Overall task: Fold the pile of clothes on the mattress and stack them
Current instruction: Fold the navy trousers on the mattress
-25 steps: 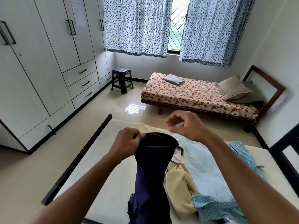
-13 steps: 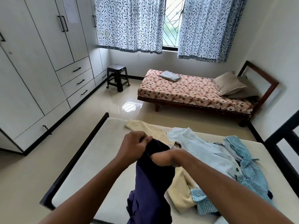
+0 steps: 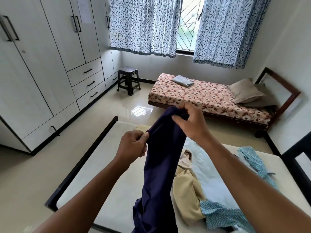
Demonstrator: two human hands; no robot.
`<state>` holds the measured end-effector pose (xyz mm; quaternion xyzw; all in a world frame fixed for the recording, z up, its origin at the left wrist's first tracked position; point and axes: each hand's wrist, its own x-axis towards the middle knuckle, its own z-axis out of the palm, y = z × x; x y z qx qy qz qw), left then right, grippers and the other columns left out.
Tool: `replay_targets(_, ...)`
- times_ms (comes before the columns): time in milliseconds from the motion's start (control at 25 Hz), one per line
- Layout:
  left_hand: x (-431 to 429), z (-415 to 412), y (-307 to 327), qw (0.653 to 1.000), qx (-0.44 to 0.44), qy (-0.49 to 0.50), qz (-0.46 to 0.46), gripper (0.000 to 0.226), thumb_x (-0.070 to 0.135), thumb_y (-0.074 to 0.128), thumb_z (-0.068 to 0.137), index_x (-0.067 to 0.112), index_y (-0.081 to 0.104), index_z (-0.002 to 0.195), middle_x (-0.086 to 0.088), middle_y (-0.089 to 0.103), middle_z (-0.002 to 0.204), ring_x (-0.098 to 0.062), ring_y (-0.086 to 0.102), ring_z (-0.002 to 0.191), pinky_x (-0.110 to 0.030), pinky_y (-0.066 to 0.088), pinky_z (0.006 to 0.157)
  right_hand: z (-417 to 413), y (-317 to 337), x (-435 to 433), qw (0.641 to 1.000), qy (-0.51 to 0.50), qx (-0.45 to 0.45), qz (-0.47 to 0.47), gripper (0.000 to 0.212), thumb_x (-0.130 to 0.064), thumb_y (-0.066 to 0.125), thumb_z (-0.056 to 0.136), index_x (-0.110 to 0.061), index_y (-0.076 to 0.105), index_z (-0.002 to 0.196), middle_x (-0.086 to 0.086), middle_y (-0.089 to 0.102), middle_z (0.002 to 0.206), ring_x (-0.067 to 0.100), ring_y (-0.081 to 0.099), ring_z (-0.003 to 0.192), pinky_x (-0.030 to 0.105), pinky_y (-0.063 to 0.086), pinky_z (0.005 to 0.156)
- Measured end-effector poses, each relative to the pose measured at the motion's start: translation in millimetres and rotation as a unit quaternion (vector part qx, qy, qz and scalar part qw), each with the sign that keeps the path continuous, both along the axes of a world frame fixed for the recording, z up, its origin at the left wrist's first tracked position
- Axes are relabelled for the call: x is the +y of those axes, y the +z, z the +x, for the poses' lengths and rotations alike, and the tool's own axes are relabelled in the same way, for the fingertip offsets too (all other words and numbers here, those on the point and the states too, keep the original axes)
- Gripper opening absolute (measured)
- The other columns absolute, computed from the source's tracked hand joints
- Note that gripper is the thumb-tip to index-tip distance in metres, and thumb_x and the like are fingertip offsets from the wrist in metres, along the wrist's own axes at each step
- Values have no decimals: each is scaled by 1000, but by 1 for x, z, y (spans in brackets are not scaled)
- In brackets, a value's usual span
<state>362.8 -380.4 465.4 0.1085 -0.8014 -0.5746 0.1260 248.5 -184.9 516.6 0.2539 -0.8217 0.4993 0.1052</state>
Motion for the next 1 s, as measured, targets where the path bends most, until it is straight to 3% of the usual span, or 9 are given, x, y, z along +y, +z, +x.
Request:
replay_targets(120,2,-2,6,999,29,37,-11,23,44,66,98,20,66,101,0,73,79,-16,72,66,-39,62,61,9,-2,-3,998,-40,15,41,24,-27,82,79,-29,58,75,-12,62,70,2,55,65,22,41,64)
replay_targets(240,16,0,9,994,44,-81,-50,47,57,75,84,27,62,118,8,73,101,-6,72,92,-26,62,71,20,5,-15,996,-32,-68,-41,25,-29,85,80,-25,62,73,-9,64,68,5,58,64,27,49,67)
replay_targets(320,30,-3,9,988,56,-118,-80,42,46,79,87,27,64,122,14,73,106,-4,70,99,-25,61,78,26,15,-23,982,43,-141,-116,20,-27,84,83,-19,65,83,-1,69,75,15,64,71,39,54,73)
replay_targets(400,30,-13,7,992,83,-77,-57,20,24,75,94,23,72,114,12,76,101,-9,72,95,-36,62,83,25,23,-21,965,141,-183,-126,26,-25,82,84,-15,64,99,4,73,84,21,68,77,41,57,77)
replay_targets(560,8,-22,0,993,87,-60,-55,33,-7,59,94,18,80,100,5,78,89,-18,75,85,-52,62,80,3,18,4,929,247,-268,71,49,-25,85,82,-10,62,122,12,75,110,30,72,101,47,57,92)
replay_targets(720,-13,-22,-5,994,76,-64,-49,42,-7,56,97,27,79,94,4,77,85,-20,74,84,-46,64,79,-18,17,18,910,265,-178,264,16,-11,77,92,-6,73,106,9,79,92,11,71,79,27,55,73)
replay_targets(800,-19,-24,-8,996,71,-59,-21,35,2,61,100,30,78,89,4,76,80,-16,72,76,-36,60,71,-24,25,19,956,196,-126,179,6,-10,70,98,-7,74,96,-1,76,75,6,65,65,22,49,66)
replay_targets(880,-18,-25,-7,996,70,-63,10,31,6,60,102,29,77,88,6,74,76,-9,67,70,-24,52,64,-24,29,16,976,171,-131,35,13,-11,62,102,-7,72,96,0,73,82,10,65,76,26,51,70)
replay_targets(1000,-17,-26,-7,994,62,-78,49,30,6,54,106,23,77,96,1,75,83,-17,70,80,-28,55,68,-19,16,8,950,258,-160,78,23,-23,69,93,-11,66,113,2,71,109,12,64,99,30,52,89)
